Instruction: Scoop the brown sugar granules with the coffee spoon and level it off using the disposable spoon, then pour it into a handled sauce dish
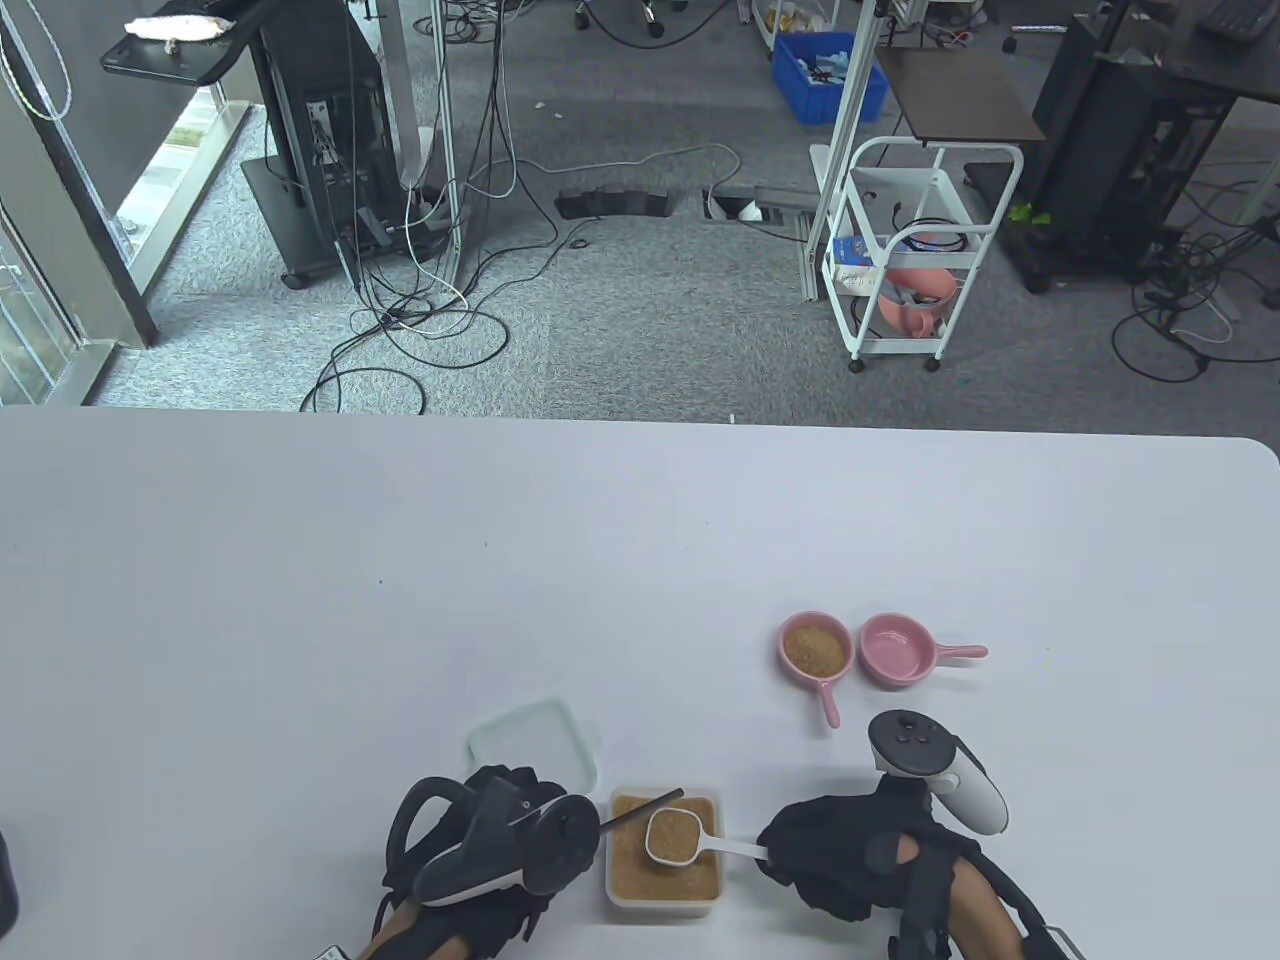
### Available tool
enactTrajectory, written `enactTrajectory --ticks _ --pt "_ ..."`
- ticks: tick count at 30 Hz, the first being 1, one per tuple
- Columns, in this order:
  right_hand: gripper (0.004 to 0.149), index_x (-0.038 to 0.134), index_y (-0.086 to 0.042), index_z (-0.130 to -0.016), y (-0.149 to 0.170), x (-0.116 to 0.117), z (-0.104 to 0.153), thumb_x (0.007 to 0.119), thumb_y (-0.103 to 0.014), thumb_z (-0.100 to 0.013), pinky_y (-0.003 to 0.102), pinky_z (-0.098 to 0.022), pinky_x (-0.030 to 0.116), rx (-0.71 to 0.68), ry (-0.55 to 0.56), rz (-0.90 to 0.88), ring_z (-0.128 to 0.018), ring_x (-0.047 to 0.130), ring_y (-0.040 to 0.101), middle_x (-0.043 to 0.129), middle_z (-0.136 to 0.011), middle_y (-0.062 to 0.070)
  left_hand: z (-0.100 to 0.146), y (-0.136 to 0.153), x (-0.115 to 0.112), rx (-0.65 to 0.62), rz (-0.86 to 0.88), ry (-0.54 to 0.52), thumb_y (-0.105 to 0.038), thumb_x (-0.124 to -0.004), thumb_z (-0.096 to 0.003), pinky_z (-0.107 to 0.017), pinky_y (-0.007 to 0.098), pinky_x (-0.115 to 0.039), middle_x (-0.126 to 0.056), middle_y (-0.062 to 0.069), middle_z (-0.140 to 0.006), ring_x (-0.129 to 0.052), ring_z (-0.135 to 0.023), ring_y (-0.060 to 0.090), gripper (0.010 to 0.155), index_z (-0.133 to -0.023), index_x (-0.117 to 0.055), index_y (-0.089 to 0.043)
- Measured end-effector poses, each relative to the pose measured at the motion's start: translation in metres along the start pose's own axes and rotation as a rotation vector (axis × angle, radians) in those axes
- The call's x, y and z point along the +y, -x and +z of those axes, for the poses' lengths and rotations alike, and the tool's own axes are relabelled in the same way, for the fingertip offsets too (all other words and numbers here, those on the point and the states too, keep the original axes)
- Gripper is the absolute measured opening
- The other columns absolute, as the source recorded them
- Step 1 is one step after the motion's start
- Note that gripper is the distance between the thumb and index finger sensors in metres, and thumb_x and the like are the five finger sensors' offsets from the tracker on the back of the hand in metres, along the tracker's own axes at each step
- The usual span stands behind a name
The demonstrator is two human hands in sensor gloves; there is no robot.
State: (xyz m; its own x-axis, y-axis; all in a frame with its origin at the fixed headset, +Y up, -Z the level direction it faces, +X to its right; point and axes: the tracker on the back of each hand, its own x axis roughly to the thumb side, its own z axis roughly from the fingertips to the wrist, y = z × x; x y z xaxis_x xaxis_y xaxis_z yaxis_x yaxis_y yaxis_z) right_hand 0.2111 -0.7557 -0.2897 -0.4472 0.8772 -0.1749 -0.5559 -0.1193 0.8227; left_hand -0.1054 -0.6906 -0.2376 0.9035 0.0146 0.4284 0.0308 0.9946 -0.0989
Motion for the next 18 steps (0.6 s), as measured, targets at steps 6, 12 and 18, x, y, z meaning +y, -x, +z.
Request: enactTrajectory --ticks 6,12,18 --pt "0.044 0.084 -0.01 -0.083 -0.0001 -0.0007 0.0003 0.073 -0.038 -0.052 0.049 -0.034 0.078 -0.007 0.004 -0.002 -0.013 0.092 0.021 0.096 -0.038 -0.004 0.0025 0.0017 0.0044 0.003 0.009 -0.023 -0.057 -0.084 -0.0413 -0.071 0.044 -0.077 -0.101 -0.016 -0.073 -0.104 -0.07 0.012 0.042 -0.081 -0.089 -0.043" --pt "0.043 0.084 -0.01 -0.083 -0.0001 -0.0009 0.0005 0.073 -0.038 -0.052 0.049 -0.034 0.078 -0.007 0.006 -0.001 -0.013 0.092 0.021 0.096 -0.038 -0.004 0.0019 0.0032 0.0034 0.01 0.009 -0.012 -0.057 -0.084 -0.0415 -0.071 0.044 -0.077 -0.101 -0.016 -0.073 -0.104 -0.07 0.012 0.042 -0.081 -0.089 -0.043" --pt "0.043 0.084 -0.01 -0.084 0.0003 -0.0013 0.0007 0.073 -0.038 -0.052 0.049 -0.034 0.078 -0.002 0.007 0.005 -0.013 0.092 0.021 0.096 -0.038 -0.004 -0.0022 0.0023 -0.0045 0.009 -0.003 0.04 -0.057 -0.084 -0.0416 -0.071 0.044 -0.077 -0.1 -0.016 -0.074 -0.104 -0.07 0.012 0.042 -0.081 -0.089 -0.043"
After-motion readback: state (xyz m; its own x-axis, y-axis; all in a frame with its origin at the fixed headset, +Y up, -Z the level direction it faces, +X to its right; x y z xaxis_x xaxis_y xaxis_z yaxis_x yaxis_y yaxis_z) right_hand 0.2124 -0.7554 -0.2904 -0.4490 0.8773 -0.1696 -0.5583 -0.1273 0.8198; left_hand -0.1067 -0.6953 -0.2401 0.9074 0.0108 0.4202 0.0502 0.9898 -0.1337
